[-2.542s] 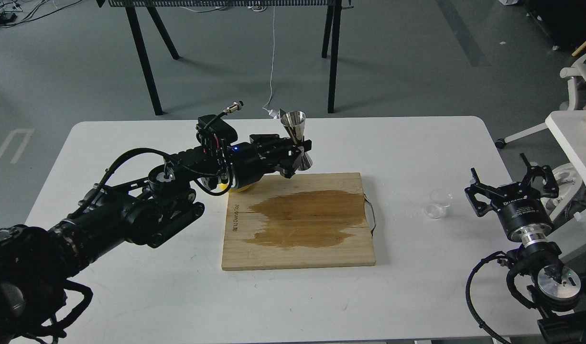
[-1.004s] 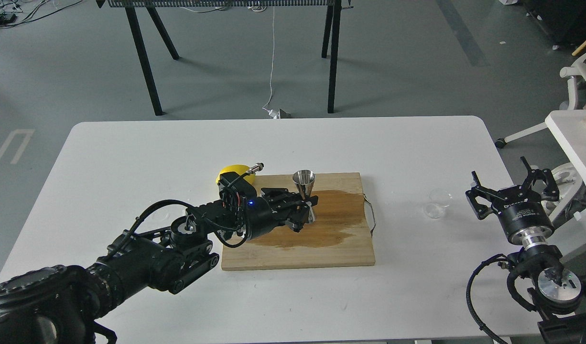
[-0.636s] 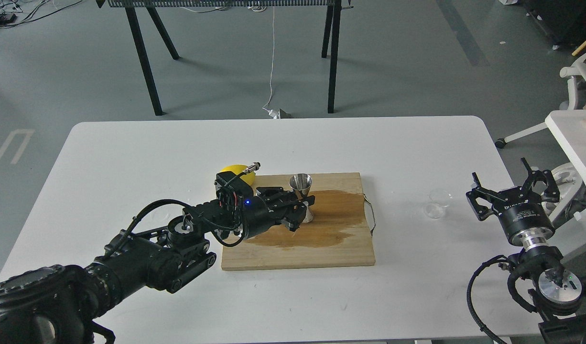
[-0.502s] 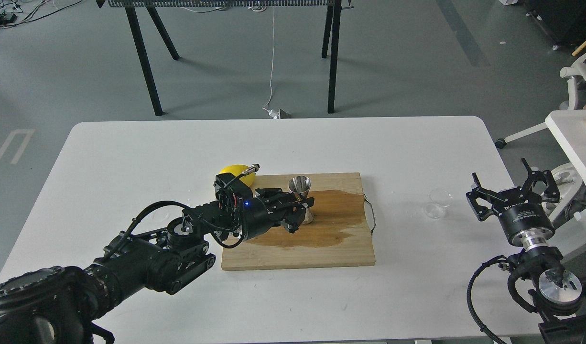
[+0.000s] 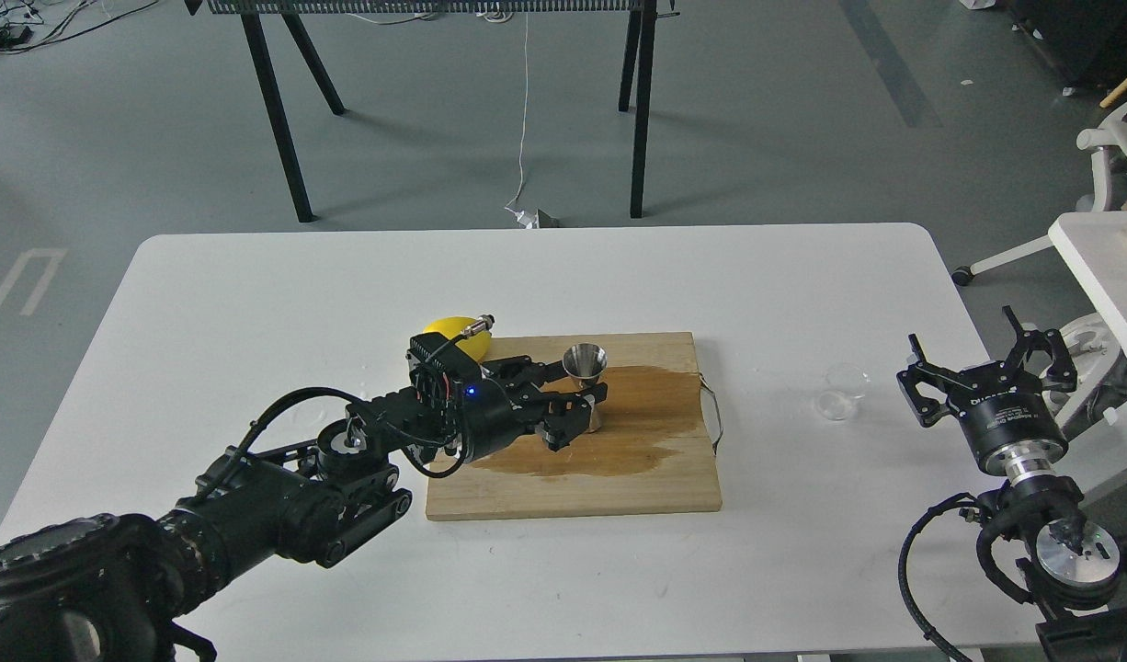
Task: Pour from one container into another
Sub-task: 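Lower the jigger onto the wooden board and open the left gripper, then withdraw the left gripper away from the jigger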
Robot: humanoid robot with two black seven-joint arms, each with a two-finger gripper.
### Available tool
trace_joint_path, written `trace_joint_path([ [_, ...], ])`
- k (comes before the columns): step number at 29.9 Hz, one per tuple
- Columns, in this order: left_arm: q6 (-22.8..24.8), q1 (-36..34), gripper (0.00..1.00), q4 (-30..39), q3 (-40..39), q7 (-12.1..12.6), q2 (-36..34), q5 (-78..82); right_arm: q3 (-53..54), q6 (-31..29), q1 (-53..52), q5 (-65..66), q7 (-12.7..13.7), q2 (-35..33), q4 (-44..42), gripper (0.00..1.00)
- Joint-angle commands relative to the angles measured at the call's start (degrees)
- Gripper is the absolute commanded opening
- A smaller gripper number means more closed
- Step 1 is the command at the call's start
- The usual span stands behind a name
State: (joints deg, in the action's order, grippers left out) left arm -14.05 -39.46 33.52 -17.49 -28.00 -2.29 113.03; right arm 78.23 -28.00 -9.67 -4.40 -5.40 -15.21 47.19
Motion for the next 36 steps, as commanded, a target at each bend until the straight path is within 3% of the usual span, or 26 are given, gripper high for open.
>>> trace_joint_path([
  [1, 0.0, 0.0, 0.77, 0.3, -0.1, 0.0, -0.1, -0.1, 0.0, 0.0, 0.0, 0.0, 0.0, 0.0, 0.0, 0.99],
  [14, 0.0, 1.1, 0.79, 0.7, -0.4, 0.0, -1.1, -0.1, 0.0, 0.0, 0.0, 0.0, 0.0, 0.0, 0.0, 0.99],
  [27, 0.1, 3.5, 0.8, 5.5, -0.7, 0.0, -6.0, -0.3, -0.1, 0.0, 0.0, 0.0, 0.0, 0.2, 0.0, 0.99],
  [32, 0.3, 4.5, 0.8, 8.8, -1.0, 0.0, -9.2, -0.7, 0.0, 0.0, 0.0, -0.1, 0.0, 0.3, 0.3, 0.99],
  [36, 1.7, 5.4, 0.81, 15.3, -1.2, 0.0, -14.2, -7.8, -0.1, 0.0, 0.7, -1.2, 0.7, -0.1, 1.2, 0.99],
])
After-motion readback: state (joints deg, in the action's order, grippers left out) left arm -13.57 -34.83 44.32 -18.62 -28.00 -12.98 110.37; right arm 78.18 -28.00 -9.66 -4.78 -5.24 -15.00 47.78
